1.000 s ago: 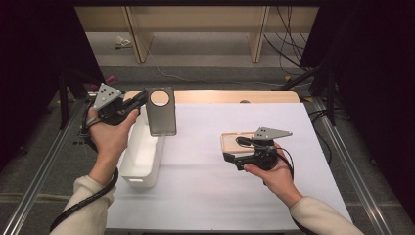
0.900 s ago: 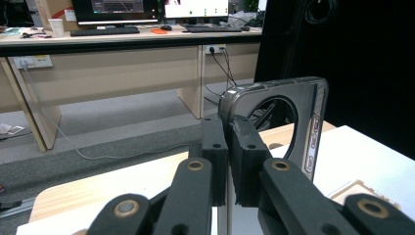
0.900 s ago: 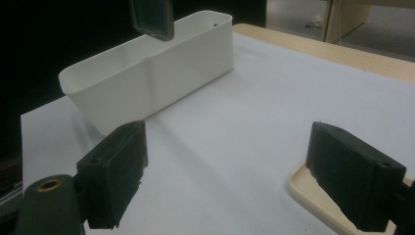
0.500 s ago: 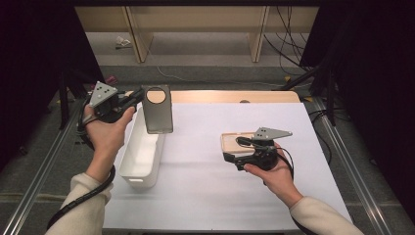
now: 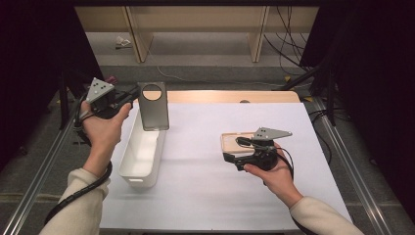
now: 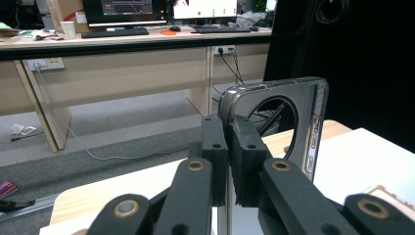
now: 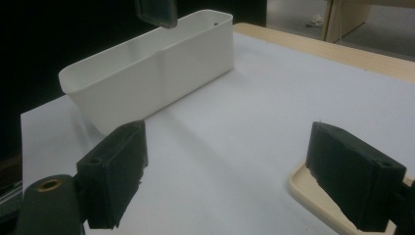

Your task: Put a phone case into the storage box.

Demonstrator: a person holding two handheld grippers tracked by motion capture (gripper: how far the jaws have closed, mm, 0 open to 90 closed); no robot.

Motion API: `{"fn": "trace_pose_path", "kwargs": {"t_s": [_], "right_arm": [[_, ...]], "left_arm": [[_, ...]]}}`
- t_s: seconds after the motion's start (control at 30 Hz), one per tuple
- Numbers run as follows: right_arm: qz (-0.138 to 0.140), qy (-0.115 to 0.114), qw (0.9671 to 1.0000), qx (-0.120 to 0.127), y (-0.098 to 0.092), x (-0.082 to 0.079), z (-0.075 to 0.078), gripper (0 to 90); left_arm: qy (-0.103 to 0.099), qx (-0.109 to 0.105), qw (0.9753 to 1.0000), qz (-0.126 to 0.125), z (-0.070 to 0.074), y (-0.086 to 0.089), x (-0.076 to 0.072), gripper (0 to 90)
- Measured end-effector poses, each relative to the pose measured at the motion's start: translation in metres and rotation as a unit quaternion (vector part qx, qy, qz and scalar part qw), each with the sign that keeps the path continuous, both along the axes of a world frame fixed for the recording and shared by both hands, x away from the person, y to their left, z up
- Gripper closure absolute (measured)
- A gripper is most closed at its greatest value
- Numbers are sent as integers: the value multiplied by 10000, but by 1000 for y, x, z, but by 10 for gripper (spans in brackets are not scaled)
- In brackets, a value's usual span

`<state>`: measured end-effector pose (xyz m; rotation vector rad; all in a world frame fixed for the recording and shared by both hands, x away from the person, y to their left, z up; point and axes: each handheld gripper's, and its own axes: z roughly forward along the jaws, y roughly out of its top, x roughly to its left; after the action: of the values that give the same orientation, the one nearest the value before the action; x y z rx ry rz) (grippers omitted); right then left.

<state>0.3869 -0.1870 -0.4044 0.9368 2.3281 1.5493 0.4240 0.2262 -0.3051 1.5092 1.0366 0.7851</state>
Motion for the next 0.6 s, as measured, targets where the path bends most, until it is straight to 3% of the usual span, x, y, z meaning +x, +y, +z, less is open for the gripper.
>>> {"fn": "trace_pose_path", "kwargs": {"t_s": [0.6], "right_arm": [[-10, 4, 10000, 6, 0, 0, -1, 164]], "left_arm": [[36, 30, 9999, 88, -4, 8, 7, 852]]}}
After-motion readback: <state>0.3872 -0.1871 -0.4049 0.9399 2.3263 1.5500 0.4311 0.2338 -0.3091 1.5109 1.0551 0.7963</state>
